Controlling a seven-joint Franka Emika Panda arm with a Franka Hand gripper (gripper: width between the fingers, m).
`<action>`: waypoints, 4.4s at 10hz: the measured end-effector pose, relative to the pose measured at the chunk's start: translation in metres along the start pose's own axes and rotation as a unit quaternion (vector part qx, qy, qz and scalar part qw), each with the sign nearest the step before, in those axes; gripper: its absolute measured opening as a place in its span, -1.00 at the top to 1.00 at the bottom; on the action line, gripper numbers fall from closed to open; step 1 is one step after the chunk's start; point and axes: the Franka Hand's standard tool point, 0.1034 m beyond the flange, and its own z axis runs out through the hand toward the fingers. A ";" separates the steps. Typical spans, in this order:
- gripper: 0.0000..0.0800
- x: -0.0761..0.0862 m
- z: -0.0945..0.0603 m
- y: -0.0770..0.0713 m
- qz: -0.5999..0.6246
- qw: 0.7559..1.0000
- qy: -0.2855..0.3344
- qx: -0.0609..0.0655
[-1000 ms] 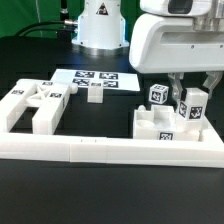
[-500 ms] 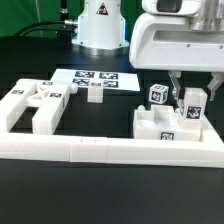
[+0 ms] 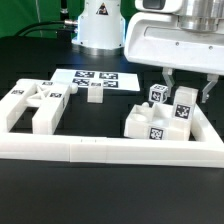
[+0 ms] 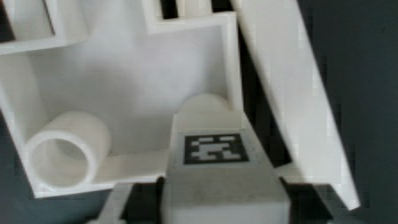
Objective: Assemble chair
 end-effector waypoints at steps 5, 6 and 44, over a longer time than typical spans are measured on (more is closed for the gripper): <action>-0.19 0.005 -0.001 0.007 0.044 0.999 0.003 -0.004; -0.53 0.006 -0.006 0.007 0.029 1.000 0.005 -0.001; -0.62 -0.052 0.033 0.176 -0.167 0.849 -0.494 -0.084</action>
Offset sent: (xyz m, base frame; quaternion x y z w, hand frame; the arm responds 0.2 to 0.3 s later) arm 0.0000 0.0000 0.0000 0.0000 0.0000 0.0000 1.0000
